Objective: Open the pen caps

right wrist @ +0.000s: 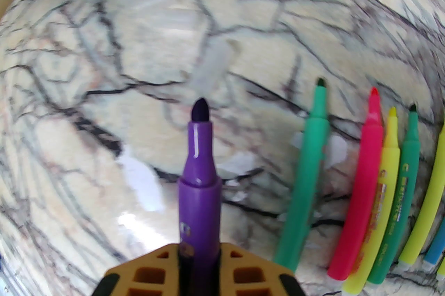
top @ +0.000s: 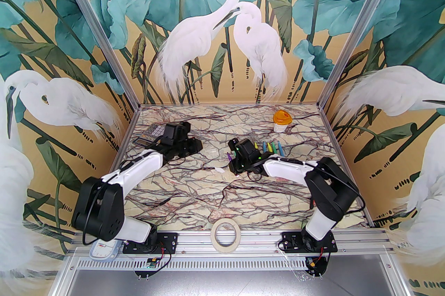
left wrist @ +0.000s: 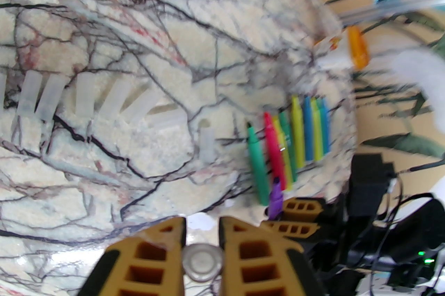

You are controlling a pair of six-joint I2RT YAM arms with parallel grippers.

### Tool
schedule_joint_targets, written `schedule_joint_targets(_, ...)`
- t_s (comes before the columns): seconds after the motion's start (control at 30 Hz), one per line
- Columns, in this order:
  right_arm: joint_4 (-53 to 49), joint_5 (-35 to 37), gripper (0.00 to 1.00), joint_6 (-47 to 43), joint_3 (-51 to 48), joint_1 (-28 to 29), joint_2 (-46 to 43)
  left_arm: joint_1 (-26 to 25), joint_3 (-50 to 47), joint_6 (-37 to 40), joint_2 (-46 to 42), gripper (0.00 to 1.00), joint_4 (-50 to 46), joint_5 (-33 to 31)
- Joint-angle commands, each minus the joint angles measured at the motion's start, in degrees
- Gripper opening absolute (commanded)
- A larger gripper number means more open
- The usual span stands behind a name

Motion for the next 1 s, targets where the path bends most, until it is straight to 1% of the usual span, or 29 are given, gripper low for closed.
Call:
schedule_joint_targets(0.0, -3.31, 4.40, 0.00, 2.42, 3.56, 0.09, 2.34, -0.79, 2.36, 3.39, 2.89, 0.00, -5.26, -4.31)
schedule_joint_targets(0.1, -4.53, 4.52, 0.00, 2.83, 5.13, 0.15, 3.83, -1.57, 4.00, 4.21, 4.88, 0.00, -5.87, -4.30)
schedule_joint_targets(0.27, -4.48, 3.82, 0.00, 3.44, 5.86, 0.18, 5.42, -3.08, 6.88, 6.73, 8.14, 0.00, -6.43, 0.38)
schedule_joint_targets(0.47, -6.20, 6.11, 0.00, 4.18, 8.16, 0.10, 8.48, -4.10, 10.50, 7.33, 12.60, 0.00, -7.88, 1.30)
schedule_joint_targets(0.63, -7.14, 8.62, 0.00, 5.46, 8.85, -0.58, 10.18, -4.61, 12.03, 7.31, 15.23, 0.00, -7.40, 3.83)
schedule_joint_targets(0.77, -7.15, 9.26, 0.03, 6.22, 8.66, -1.38, 10.88, -5.29, 13.65, 7.67, 17.95, 0.01, -7.61, 4.39)
schedule_joint_targets(0.97, -6.63, 9.06, 0.15, 5.37, 8.20, -1.47, 9.28, -5.74, 16.77, 8.43, 22.34, 0.02, -8.98, 3.53)
